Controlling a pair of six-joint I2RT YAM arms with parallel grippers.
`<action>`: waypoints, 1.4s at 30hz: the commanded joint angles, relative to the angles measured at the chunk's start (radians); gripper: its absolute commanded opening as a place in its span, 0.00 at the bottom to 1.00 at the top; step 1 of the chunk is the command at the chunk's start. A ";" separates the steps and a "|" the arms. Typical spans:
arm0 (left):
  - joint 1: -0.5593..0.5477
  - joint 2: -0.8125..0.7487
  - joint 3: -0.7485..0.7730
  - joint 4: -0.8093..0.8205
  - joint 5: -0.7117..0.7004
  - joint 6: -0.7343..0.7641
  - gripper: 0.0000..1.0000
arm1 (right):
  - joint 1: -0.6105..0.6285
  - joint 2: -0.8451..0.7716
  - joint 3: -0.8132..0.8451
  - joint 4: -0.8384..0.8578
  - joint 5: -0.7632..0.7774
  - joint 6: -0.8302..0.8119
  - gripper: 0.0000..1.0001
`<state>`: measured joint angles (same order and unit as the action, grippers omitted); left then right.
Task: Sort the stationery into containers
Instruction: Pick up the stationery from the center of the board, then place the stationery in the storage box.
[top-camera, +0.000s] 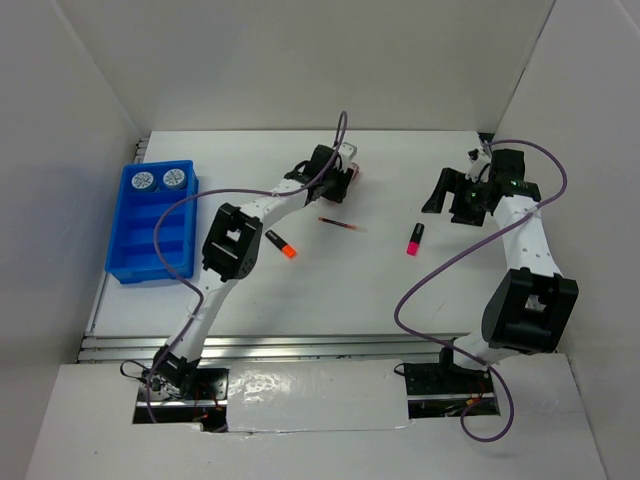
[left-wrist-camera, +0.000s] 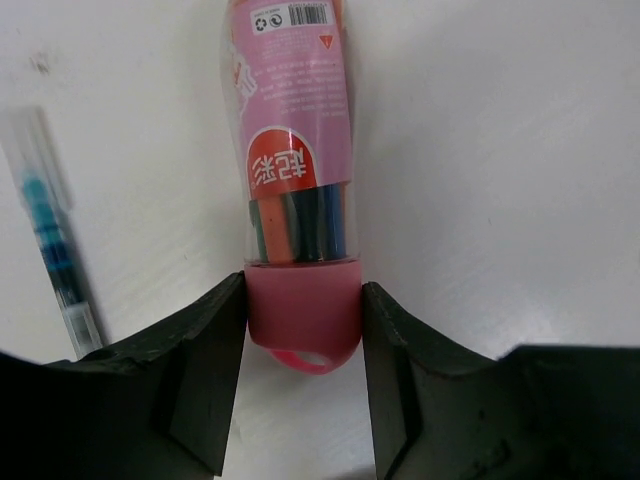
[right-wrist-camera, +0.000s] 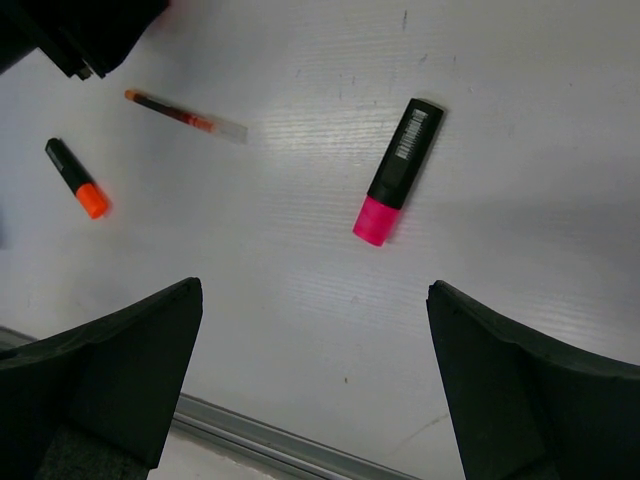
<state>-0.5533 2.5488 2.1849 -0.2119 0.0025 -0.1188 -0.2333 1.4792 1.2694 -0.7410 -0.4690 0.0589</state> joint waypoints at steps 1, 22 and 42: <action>-0.013 -0.116 -0.109 0.012 0.051 -0.054 0.05 | 0.008 -0.007 0.015 -0.003 -0.075 0.015 1.00; 0.041 -0.432 -0.441 0.348 0.462 -0.620 0.00 | 0.071 0.190 -0.059 0.256 -0.612 0.359 1.00; -0.076 -0.651 -0.637 0.393 0.495 -0.622 0.00 | 0.207 0.303 0.031 0.416 -0.540 0.688 0.96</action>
<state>-0.6125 1.9644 1.5482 0.1192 0.4530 -0.7345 -0.0326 1.7657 1.2594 -0.3641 -1.0092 0.7059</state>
